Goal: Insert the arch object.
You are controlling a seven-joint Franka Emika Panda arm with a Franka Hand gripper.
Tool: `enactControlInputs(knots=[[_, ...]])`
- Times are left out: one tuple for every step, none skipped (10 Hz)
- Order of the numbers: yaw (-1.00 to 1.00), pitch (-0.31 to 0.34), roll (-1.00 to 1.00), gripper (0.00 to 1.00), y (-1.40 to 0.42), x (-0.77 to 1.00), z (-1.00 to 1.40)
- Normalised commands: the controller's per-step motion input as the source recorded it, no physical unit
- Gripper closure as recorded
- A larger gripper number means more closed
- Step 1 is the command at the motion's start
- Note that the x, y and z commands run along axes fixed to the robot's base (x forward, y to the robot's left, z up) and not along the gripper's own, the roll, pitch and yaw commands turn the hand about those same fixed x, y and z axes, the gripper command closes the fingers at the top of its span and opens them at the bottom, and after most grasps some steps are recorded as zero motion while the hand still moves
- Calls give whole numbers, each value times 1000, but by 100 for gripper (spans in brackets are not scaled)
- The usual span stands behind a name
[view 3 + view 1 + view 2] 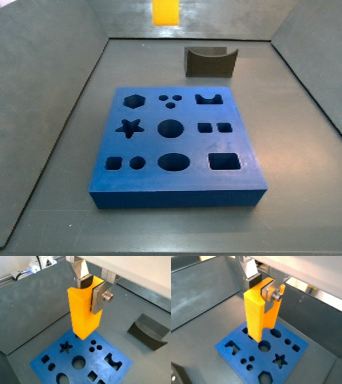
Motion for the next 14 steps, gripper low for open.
enactControlInputs(knots=[[-963,-3,17,100,74,166,-317],[-974,-4,17,100,74,149,-314],[-1000,-3,0,100,57,106,-320],[-1000,-1,0,100,31,63,-329],[-1000,-7,0,100,26,49,-326],[-1000,-3,0,100,17,43,-334],[-1000,0,0,100,17,40,-337],[-1000,0,0,100,17,46,-340],[-1000,-1,0,100,14,57,-331],[-1000,-6,0,100,14,66,-326],[-1000,-3,0,100,14,63,-334],[-1000,0,0,100,14,60,-337],[-1000,0,0,100,14,57,-343],[-1000,-14,9,100,23,89,-391]])
